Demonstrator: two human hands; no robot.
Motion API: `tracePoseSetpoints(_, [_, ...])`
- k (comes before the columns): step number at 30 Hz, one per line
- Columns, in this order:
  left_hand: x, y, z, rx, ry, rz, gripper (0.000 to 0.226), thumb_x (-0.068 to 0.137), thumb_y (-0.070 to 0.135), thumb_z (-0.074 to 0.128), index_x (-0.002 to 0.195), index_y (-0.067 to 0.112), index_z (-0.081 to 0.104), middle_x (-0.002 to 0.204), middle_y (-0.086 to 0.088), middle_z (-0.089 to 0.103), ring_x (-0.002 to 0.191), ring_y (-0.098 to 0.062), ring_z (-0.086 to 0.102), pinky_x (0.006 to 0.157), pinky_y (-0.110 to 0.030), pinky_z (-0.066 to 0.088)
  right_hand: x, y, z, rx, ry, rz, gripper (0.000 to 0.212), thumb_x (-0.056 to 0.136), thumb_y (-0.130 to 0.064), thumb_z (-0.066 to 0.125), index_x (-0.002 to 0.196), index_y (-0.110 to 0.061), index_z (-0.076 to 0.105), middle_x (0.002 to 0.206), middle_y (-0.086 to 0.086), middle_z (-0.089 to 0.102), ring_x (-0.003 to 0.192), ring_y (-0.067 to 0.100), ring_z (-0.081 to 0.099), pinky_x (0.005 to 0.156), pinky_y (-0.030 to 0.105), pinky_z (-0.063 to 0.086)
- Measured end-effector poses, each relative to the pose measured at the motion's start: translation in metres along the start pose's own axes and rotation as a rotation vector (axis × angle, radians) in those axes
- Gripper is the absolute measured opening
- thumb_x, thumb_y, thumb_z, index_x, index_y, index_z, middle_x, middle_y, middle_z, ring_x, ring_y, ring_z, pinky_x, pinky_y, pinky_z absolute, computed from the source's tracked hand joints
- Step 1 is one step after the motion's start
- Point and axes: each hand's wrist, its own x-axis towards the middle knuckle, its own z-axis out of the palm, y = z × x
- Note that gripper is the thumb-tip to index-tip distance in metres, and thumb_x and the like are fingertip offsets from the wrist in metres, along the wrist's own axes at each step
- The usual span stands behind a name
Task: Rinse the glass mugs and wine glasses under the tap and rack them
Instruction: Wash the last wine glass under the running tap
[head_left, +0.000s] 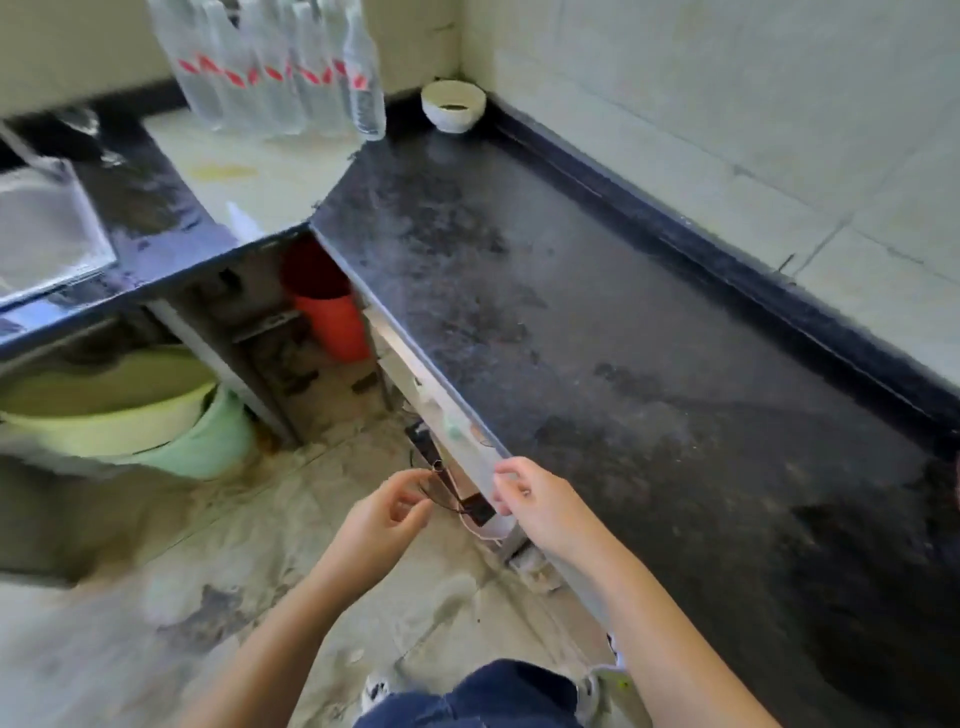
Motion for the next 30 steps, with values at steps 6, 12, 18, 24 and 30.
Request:
tracePoseSetpoints(6, [-0.037,-0.084,-0.108,-0.064,0.198,-0.149,0.026,0.095,0.025,0.052,0.119,0.034,0.049,0.095,0.009,0.063,0.087,-0.006,0.064,0.067,-0.011,0.046,0.038,-0.089,0.115,-0.118,-0.227,-0.117,0.031,0.096,-0.040,0.043,0.121,-0.025,0.054,0.116,-0.002,0.063,0.106,0.015,0.060,0.097,0.036,0.047])
tracePoseSetpoints(12, [-0.051,-0.144,-0.178,-0.184,0.371,-0.269,0.026,0.096,0.027,0.050,0.122,0.032,0.051,0.097,0.005,0.064,0.088,-0.006,0.064,0.062,-0.011,0.045,0.087,-0.167,0.170,-0.196,-0.339,-0.185,0.028,0.098,-0.038,0.041,0.120,-0.027,0.053,0.109,-0.005,0.063,0.097,0.013,0.063,0.080,0.025,0.049])
tracePoseSetpoints(18, [-0.015,-0.179,-0.239,-0.231,0.454,-0.332,0.028,0.096,0.025,0.051,0.123,0.029,0.050,0.098,0.006,0.063,0.089,-0.007,0.064,0.067,-0.012,0.047,0.163,-0.230,0.216,-0.297,-0.461,-0.260,0.030,0.099,-0.033,0.040,0.125,-0.023,0.051,0.105,-0.005,0.064,0.094,0.009,0.063,0.076,0.015,0.044])
tracePoseSetpoints(24, [0.057,-0.193,-0.339,-0.177,0.549,-0.334,0.028,0.095,0.027,0.052,0.123,0.032,0.049,0.099,0.012,0.063,0.089,-0.003,0.062,0.069,-0.006,0.045,0.269,-0.325,0.236,-0.368,-0.456,-0.367,0.037,0.097,-0.031,0.043,0.134,-0.025,0.044,0.098,-0.007,0.063,0.093,0.014,0.063,0.075,0.023,0.046])
tracePoseSetpoints(30, [0.126,-0.203,-0.431,-0.262,0.689,-0.303,0.026,0.093,0.021,0.055,0.117,0.033,0.053,0.095,0.006,0.065,0.088,-0.010,0.064,0.079,-0.022,0.049,0.363,-0.414,0.247,-0.343,-0.423,-0.409,0.035,0.100,-0.032,0.041,0.134,-0.027,0.044,0.115,-0.003,0.061,0.102,0.013,0.061,0.088,0.023,0.046])
